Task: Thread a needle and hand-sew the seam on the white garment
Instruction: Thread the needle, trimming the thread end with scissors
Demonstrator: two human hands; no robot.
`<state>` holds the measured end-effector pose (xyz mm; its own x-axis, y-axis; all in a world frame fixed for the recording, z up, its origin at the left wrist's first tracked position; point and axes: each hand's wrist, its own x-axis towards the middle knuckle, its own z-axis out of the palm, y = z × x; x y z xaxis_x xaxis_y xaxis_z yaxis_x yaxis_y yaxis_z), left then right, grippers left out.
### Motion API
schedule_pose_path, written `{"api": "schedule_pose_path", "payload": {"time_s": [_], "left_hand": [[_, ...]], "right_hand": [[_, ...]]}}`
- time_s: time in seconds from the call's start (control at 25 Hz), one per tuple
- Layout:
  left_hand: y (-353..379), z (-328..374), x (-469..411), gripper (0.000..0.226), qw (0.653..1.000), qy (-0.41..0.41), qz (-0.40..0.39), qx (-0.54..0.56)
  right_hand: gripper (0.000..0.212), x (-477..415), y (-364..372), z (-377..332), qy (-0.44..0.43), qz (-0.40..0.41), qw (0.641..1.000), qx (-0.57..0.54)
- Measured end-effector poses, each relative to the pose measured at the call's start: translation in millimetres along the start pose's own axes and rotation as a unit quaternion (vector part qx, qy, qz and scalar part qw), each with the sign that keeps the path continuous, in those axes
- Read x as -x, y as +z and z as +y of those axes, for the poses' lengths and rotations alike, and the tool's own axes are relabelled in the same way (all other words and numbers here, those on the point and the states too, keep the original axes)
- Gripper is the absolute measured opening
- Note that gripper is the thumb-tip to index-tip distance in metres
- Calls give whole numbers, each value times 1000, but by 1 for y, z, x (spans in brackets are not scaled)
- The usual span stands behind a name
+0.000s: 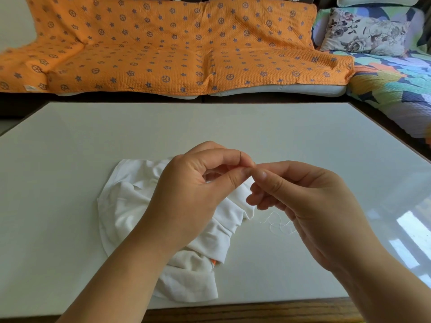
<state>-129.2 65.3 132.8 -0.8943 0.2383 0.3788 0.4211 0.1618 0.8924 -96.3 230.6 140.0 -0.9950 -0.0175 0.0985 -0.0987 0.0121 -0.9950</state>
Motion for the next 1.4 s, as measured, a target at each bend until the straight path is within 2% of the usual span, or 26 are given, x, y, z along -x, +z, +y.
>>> {"api": "schedule_pose_path", "payload": {"time_s": [0.16, 0.4, 0.56, 0.8, 0.92, 1.04, 1.12, 1.4], "left_hand": [[2, 5, 2, 14, 997, -50, 10, 63], [6, 8, 4, 25, 979, -118, -4, 168], [11, 11, 4, 19, 962, -142, -7, 235], [14, 11, 5, 20, 953, -167, -17, 251], [16, 10, 5, 11, 948, -180, -14, 263], [17, 13, 6, 18, 949, -173, -28, 263], [18, 16, 6, 16, 949, -165, -33, 266], [17, 14, 7, 20, 952, -156, -31, 261]], "right_hand": [[27, 0, 0, 0, -3, 24, 1000, 1], [14, 0, 1, -1, -39, 83, 996, 23], [10, 1, 1, -2, -56, 98, 993, 25], [11, 4, 3, -2, -86, 112, 990, 28], [10, 6, 4, -3, -95, 130, 987, 31], [9, 6, 6, -3, -102, 128, 986, 30], [15, 7, 6, -3, -105, 131, 985, 33], [15, 11, 11, -10, -117, 144, 981, 61]]}}
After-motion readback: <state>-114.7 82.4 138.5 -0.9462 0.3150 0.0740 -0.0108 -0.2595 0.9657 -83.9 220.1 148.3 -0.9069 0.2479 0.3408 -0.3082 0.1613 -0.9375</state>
